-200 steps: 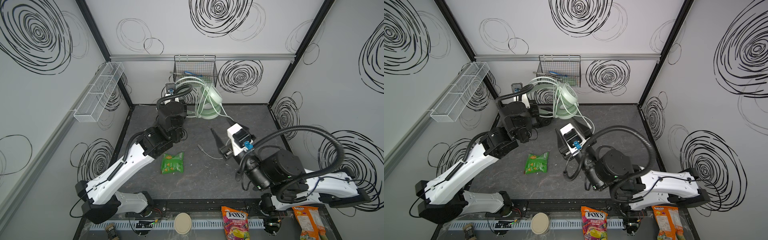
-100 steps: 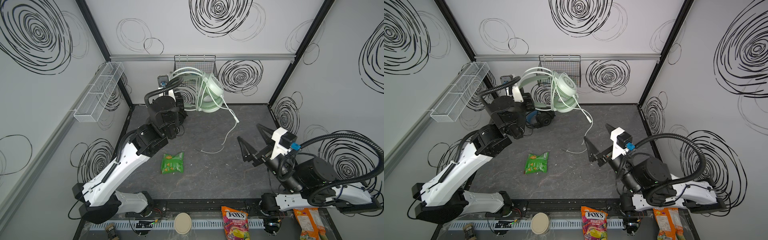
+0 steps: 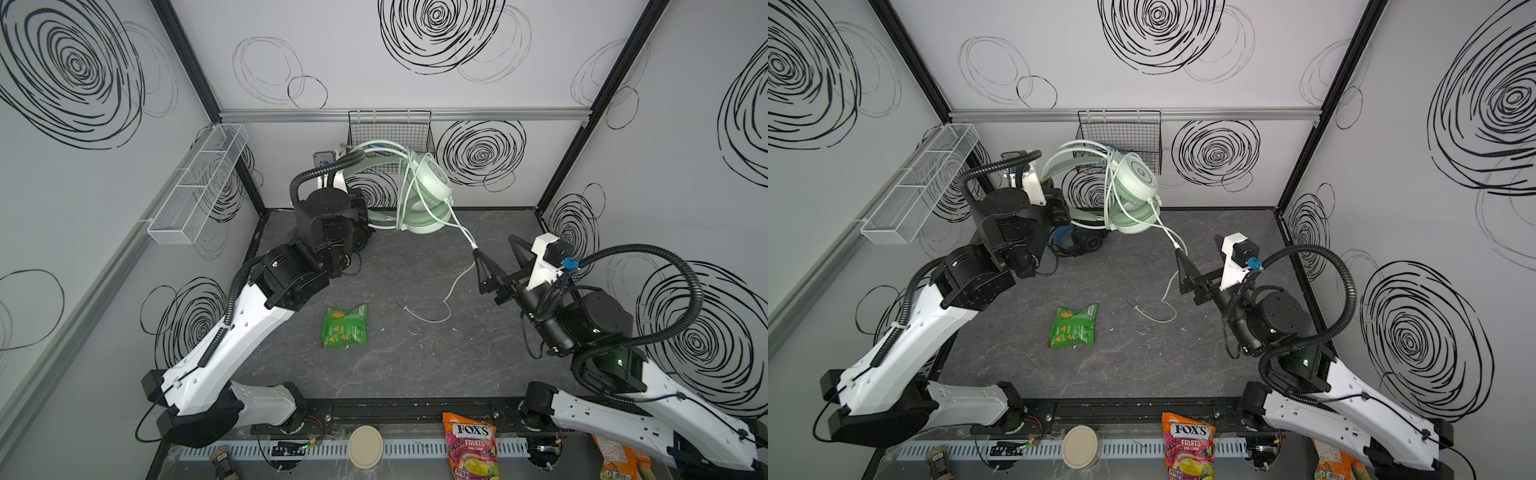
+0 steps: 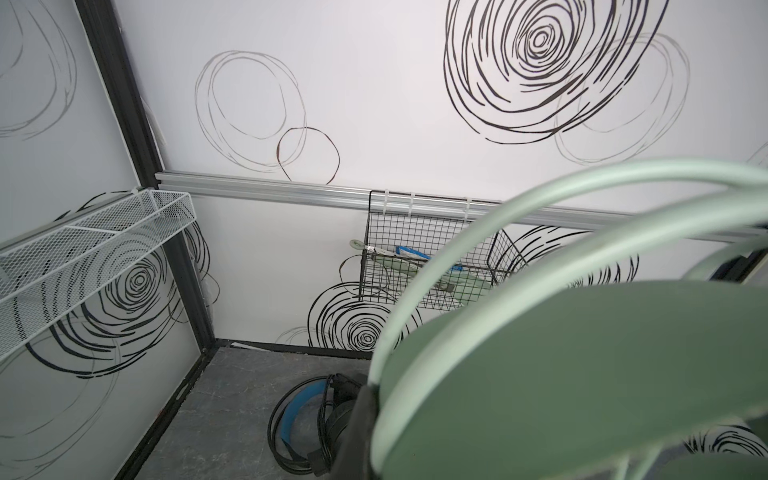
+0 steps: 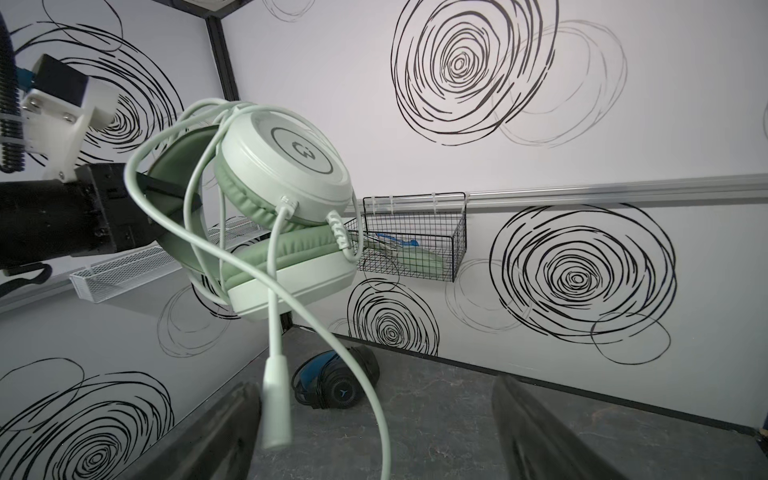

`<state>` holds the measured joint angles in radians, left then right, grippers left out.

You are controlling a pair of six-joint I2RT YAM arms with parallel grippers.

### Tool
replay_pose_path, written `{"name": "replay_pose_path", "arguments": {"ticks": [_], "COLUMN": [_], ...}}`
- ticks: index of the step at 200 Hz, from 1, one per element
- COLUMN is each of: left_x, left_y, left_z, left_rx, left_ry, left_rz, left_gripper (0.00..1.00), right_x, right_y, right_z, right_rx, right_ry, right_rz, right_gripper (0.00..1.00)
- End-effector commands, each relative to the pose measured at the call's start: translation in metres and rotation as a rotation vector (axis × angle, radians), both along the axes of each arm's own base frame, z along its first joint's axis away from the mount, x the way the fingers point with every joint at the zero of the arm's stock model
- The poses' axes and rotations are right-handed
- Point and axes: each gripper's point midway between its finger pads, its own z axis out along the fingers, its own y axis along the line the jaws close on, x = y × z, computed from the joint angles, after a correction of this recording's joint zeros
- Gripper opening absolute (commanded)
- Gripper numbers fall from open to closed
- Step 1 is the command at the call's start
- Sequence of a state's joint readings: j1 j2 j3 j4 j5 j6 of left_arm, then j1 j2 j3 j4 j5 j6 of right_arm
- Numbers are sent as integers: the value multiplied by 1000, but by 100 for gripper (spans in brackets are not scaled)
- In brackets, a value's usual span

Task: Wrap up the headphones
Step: 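Grasp the hanging cable below the headset with the right gripper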

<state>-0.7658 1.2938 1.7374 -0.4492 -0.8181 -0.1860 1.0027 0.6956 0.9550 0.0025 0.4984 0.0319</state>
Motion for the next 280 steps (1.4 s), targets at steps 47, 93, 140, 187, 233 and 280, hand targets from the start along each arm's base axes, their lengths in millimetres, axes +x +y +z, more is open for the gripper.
{"name": "replay_pose_path", "arguments": {"ticks": [47, 93, 140, 187, 233, 280], "left_x": [-13, -8, 1, 24, 44, 72], "left_y": [9, 7, 20, 30, 35, 45], "left_z": [40, 36, 25, 0, -12, -25], "left_rx": [-214, -235, -227, -216, -259, -398], "left_ry": [-102, -90, -78, -43, -26, 29], "left_rz": [-53, -61, -8, 42, 58, 40], "left_gripper": [0, 0, 0, 0, 0, 0], "right_x": [19, 38, 34, 13, -10, -49], "right_y": [26, 22, 6, 7, 29, 79], "right_z": [-35, -42, -29, 16, 34, 23], "right_rx": [-58, -43, -39, -33, -10, -33], "right_ry": [31, 61, 57, -22, -43, -39], "right_rz": [158, 137, 84, 155, 240, 376], "right_gripper": [88, 47, 0, 0, 0, 0]}}
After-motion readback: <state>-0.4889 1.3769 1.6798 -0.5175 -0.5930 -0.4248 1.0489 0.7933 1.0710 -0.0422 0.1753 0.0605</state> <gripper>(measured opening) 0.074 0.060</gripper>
